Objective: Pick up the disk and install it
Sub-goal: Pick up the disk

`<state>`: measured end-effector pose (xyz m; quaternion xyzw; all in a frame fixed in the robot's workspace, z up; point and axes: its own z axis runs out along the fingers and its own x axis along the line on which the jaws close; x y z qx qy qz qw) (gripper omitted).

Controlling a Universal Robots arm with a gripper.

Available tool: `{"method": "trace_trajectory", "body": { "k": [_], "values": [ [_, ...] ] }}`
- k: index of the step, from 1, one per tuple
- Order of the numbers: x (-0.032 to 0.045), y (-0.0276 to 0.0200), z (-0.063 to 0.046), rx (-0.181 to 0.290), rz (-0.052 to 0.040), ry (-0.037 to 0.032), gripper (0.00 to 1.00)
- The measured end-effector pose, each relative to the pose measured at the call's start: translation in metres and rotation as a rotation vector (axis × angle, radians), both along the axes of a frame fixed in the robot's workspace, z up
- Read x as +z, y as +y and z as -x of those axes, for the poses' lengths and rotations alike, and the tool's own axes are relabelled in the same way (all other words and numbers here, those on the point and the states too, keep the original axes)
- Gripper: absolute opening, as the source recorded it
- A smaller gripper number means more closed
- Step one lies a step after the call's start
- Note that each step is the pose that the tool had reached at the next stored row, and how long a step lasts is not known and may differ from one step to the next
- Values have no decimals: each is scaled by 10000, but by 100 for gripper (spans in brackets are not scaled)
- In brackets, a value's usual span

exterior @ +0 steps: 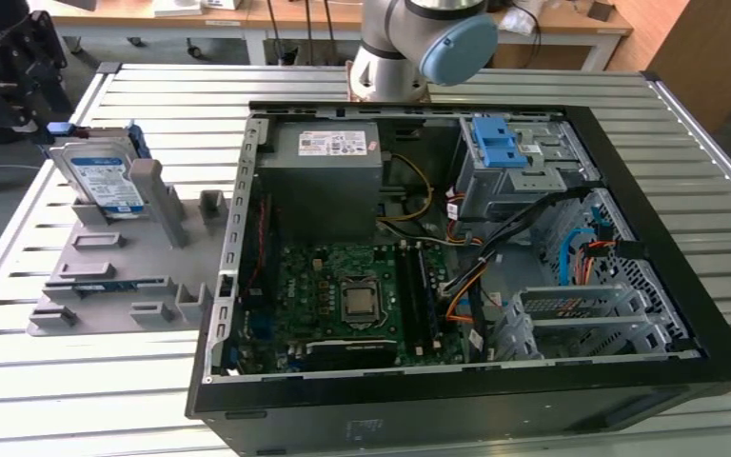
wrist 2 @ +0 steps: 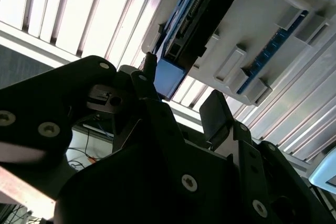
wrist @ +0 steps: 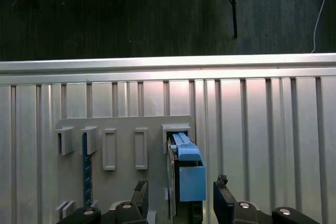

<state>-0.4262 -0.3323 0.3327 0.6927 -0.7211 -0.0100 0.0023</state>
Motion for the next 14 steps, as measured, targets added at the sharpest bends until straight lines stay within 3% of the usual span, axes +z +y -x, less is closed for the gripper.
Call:
{"method": "trace_trajectory", "body": {
  "k": [8, 14],
  "values": [
    [-59, 0, 0, 1, 0, -5, 60],
    [-108, 0, 0, 1, 1, -46, 60]
  ]
}}
